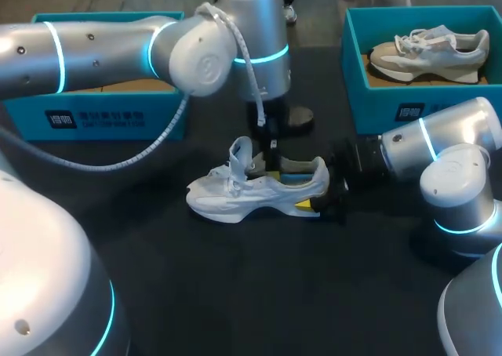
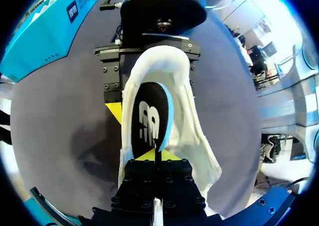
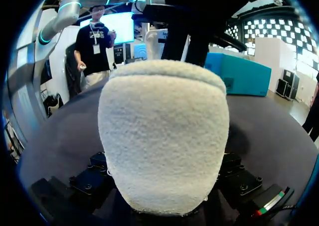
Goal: Take the shoe out of the shoebox, open the shoe tongue, remove and reinsert the insole, then place the shoe into the shoebox
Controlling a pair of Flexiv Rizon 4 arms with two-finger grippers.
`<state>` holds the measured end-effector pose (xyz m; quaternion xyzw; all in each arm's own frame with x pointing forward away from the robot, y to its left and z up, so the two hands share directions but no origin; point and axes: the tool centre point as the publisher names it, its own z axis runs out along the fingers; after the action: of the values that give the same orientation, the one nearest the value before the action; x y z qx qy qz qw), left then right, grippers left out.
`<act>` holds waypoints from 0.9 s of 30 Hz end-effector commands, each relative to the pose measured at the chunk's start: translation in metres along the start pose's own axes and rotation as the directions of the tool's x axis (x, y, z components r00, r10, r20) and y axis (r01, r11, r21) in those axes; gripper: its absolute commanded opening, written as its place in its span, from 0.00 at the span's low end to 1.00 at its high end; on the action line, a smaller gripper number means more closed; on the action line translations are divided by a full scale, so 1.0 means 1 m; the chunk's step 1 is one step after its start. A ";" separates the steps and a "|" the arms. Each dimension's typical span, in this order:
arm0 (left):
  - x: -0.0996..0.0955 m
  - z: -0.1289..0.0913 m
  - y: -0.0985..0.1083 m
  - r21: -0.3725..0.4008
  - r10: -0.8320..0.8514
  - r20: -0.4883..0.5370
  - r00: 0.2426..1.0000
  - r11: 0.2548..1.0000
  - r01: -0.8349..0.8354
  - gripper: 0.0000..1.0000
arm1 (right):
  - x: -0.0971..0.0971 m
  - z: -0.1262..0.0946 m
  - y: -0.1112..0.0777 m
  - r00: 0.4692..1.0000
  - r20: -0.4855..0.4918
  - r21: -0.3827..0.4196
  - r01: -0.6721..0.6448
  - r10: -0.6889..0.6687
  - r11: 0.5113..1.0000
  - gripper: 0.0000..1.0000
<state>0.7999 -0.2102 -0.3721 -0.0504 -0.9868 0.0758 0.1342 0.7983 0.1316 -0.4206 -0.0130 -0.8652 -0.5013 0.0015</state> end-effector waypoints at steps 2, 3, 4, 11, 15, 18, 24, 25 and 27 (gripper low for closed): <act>-0.002 -0.004 0.007 0.033 0.005 -0.029 1.000 0.999 -0.004 0.00 | 0.001 0.004 -0.002 1.000 0.000 0.002 0.000 0.000 1.000 0.00; -0.002 -0.005 0.007 0.033 0.007 -0.031 0.999 0.999 -0.006 0.00 | 0.001 0.004 -0.002 1.000 0.000 0.002 0.000 0.000 1.000 0.00; -0.001 -0.005 0.007 0.035 0.010 -0.035 0.999 0.999 -0.009 0.00 | 0.001 0.004 -0.002 1.000 0.000 0.002 0.000 0.000 1.000 0.00; 0.009 -0.012 0.005 0.063 0.038 -0.049 0.998 0.997 -0.034 0.00 | 0.001 0.004 -0.002 1.000 0.000 0.002 0.000 0.000 1.000 0.00; 0.013 -0.015 0.005 0.068 0.041 -0.044 0.998 0.997 -0.038 0.00 | 0.001 0.004 -0.002 1.000 0.000 0.002 0.000 0.000 1.000 0.00; 0.014 -0.018 0.005 0.075 0.044 -0.042 0.998 0.996 -0.041 0.00 | 0.001 0.004 -0.002 1.000 0.000 0.002 0.000 0.000 1.000 0.00; 0.019 -0.025 0.006 0.100 0.050 -0.032 0.998 0.994 -0.046 0.00 | 0.001 0.004 -0.002 1.000 0.000 0.002 0.000 0.000 1.000 0.00; 0.019 -0.026 0.006 0.108 0.051 -0.030 0.998 0.993 -0.047 0.00 | 0.001 0.004 -0.002 1.000 0.000 0.002 0.000 0.000 1.000 0.00; 0.020 -0.028 0.006 0.112 0.053 -0.030 0.998 0.992 -0.049 0.00 | 0.001 0.004 -0.002 1.000 0.000 0.002 0.000 0.000 1.000 0.00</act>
<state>0.7920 -0.2048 -0.3452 -0.0687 -0.9773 0.1276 0.1547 0.7981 0.1315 -0.4206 -0.0129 -0.8652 -0.5013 0.0014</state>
